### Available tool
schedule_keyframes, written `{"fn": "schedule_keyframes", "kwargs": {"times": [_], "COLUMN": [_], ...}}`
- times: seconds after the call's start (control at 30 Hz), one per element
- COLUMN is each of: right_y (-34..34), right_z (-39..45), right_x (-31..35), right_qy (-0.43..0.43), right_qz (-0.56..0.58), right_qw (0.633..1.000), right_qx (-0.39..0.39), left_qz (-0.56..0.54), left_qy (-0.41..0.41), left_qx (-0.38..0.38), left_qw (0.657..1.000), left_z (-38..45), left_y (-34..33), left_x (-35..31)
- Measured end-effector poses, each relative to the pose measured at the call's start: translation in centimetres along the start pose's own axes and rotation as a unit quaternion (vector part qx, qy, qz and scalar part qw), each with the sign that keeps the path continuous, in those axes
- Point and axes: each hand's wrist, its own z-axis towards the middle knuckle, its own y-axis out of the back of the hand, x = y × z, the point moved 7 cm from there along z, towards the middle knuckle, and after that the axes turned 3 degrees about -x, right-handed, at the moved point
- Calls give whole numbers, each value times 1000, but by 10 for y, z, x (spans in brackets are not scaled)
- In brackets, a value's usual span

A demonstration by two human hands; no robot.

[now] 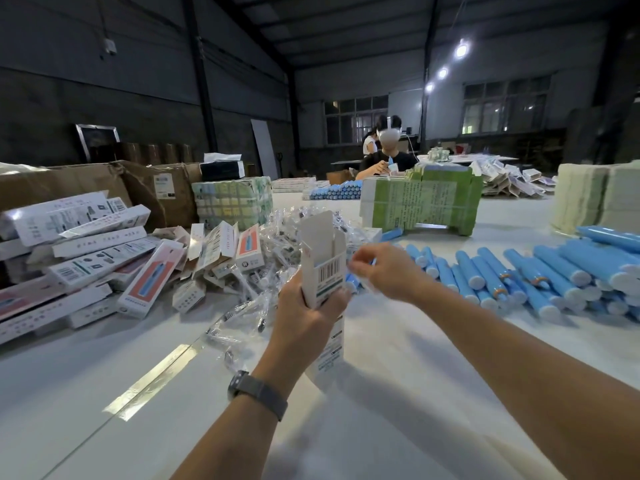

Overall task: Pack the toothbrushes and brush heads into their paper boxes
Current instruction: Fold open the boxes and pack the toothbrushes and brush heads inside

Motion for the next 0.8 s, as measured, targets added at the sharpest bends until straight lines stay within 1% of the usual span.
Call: {"fn": "schedule_keyframes", "kwargs": {"times": [0.03,0.07,0.13,0.2,0.23,0.27,0.3,0.4,0.5,0.57,0.67,0.7,0.77,0.8], "right_y": [21,42,78,101,107,110,110,103,90,87,86,87,84,81], "right_z": [-6,-14,-30,-43,-47,-51,-55,-62,-62,-61,-59,-60,-61,-62], "right_x": [13,25,46,67,78,88,95,107,107,105,103,105,107,107], "right_qy": [8,18,45,79,98,115,128,159,163,158,154,162,176,184], "right_qz": [109,221,399,514,550,564,551,427,331,315,410,411,359,307], "right_qw": [993,972,906,842,818,808,814,872,908,915,883,882,900,916], "right_qx": [-39,-77,-135,-144,-135,-127,-132,-180,-196,-198,-170,-167,-174,-182], "left_qz": [4,8,16,25,28,30,32,42,34,29,30,30,30,30], "left_qy": [3,5,6,4,3,2,0,-17,-21,-20,-22,-22,-24,-24], "left_qx": [0,0,3,5,6,10,14,20,20,22,31,34,33,32], "left_qw": [1000,1000,1000,1000,1000,1000,999,999,999,999,999,999,999,999], "left_z": [0,0,0,0,-1,-1,-2,-3,-3,-3,-2,-3,-3,-4], "left_y": [0,0,-1,-2,-2,-3,-4,-6,-6,-6,-7,-8,-8,-7], "left_x": [0,1,2,3,3,3,2,-1,-4,-4,-4,-5,-5,-5]}}
